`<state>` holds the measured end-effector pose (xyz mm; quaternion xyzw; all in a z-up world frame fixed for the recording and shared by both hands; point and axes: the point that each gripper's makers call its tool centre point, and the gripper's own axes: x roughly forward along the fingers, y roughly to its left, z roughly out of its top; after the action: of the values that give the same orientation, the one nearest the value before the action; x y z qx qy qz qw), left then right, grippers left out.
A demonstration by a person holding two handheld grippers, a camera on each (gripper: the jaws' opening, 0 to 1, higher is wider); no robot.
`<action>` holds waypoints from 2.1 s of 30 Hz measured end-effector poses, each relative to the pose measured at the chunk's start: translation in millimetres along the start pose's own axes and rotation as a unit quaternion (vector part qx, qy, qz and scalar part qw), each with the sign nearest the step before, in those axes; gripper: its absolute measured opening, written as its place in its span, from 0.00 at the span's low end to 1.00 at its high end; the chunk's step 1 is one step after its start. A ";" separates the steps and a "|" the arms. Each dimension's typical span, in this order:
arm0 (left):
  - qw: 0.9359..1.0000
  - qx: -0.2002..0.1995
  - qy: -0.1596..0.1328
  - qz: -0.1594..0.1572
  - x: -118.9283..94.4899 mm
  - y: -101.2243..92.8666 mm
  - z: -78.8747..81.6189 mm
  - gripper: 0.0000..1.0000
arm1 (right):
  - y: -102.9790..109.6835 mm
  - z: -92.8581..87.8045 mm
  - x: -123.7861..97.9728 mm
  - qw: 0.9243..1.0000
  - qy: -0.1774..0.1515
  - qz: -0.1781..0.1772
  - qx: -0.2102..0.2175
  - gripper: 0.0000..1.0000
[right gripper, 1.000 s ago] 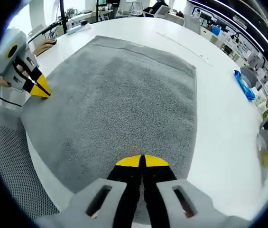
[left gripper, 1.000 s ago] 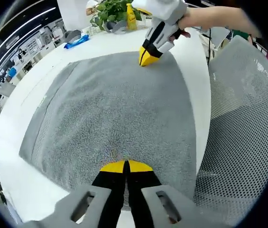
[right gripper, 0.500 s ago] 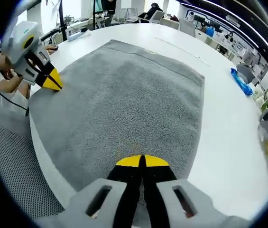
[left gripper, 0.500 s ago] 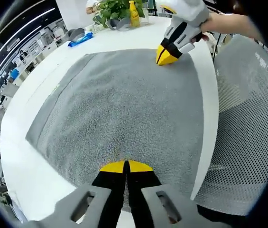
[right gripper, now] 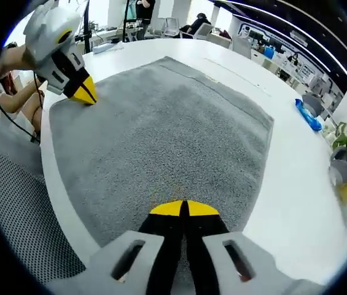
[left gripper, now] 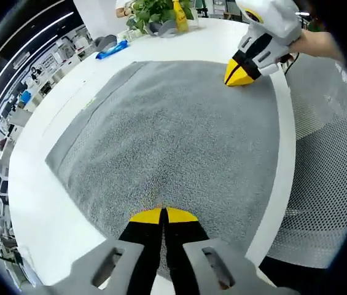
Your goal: Fold the towel on the table until its edges align and the towel forms a compact rectangular stack.
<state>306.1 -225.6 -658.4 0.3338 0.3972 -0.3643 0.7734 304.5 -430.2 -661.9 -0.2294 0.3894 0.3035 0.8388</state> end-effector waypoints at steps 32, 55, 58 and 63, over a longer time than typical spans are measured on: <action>0.995 -0.031 -0.091 0.025 -3.1 9.7 -5.0 0.00 | 5.4 2.1 -1.6 0.995 -0.050 0.029 0.081 0.00; 0.985 -0.114 -0.122 0.036 -2.9 9.9 -4.5 0.01 | 7.1 3.3 -2.9 0.990 -0.065 0.068 0.102 0.00; 0.981 -0.153 -0.119 0.011 -3.4 11.8 -5.0 0.01 | 3.5 1.8 -7.4 0.988 -0.058 0.090 0.110 0.00; 0.983 -0.125 -0.128 -0.036 -18.8 -5.9 -18.1 0.17 | 8.0 -23.3 -30.1 0.992 0.000 0.127 0.019 0.02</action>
<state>286.5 -208.4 -652.0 0.1702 0.3494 -0.3791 0.8398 271.6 -448.9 -653.0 -0.1616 0.4209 0.3998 0.7981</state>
